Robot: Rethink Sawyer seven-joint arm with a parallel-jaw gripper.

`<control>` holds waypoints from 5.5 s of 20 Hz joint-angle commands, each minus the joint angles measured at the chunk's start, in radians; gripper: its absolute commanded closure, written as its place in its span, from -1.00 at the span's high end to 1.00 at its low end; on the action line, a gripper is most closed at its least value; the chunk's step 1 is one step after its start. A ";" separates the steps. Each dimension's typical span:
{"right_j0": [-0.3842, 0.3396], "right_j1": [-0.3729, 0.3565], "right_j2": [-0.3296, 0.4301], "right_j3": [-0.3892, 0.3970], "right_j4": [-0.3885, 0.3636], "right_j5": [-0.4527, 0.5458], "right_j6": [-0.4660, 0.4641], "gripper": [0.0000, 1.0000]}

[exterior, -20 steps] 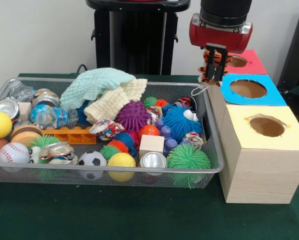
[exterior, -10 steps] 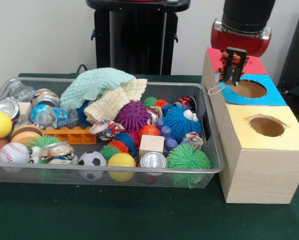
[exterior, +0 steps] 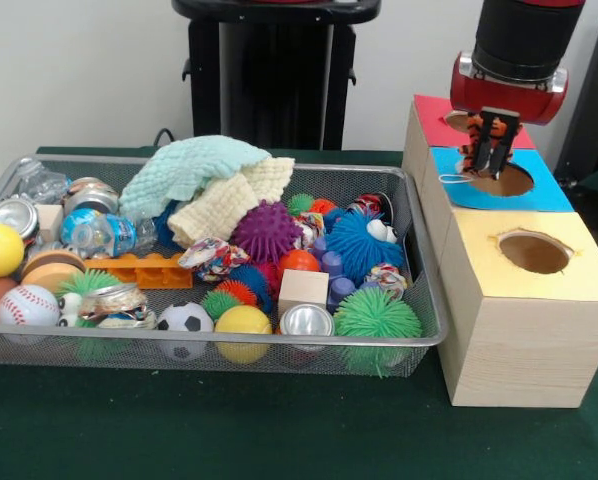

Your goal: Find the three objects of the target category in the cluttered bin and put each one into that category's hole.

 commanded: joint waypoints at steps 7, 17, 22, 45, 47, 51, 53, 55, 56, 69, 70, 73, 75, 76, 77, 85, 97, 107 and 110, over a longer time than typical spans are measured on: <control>-0.078 -0.101 -0.032 0.229 0.042 -0.047 0.068 -1.00; -0.088 -0.119 -0.039 0.268 0.012 -0.082 0.055 -1.00; -0.090 -0.113 -0.045 0.267 -0.001 -0.087 0.044 -1.00; -0.011 -0.134 -0.053 0.335 0.012 -0.159 0.101 -1.00; -0.004 -0.130 -0.052 0.335 0.020 -0.164 0.107 -1.00; 0.019 -0.123 -0.055 0.341 0.035 -0.182 0.130 -1.00; 0.028 -0.110 -0.056 0.338 0.038 -0.195 0.138 -1.00; 0.030 -0.107 -0.056 0.344 0.043 -0.205 0.138 -1.00; 0.030 -0.107 -0.055 0.347 0.044 -0.208 0.135 -1.00; 0.023 -0.101 -0.026 0.405 0.053 -0.276 0.102 -1.00; 0.022 -0.110 -0.026 0.414 0.052 -0.277 0.098 -1.00; 0.022 -0.134 -0.021 0.437 0.055 -0.268 0.089 -1.00; 0.031 -0.147 -0.025 0.455 0.056 -0.277 0.098 -1.00; 0.038 -0.157 -0.030 0.468 0.057 -0.281 0.105 -1.00; 0.045 -0.163 -0.033 0.472 0.058 -0.280 0.110 -1.00; 0.054 -0.271 -0.014 0.566 0.111 -0.244 0.101 -1.00; 0.090 -0.249 -0.042 0.575 0.099 -0.291 0.119 -1.00; 0.144 -0.163 -0.056 0.485 0.118 -0.296 0.160 -1.00; 0.168 -0.152 -0.063 0.458 0.131 -0.280 0.175 -1.00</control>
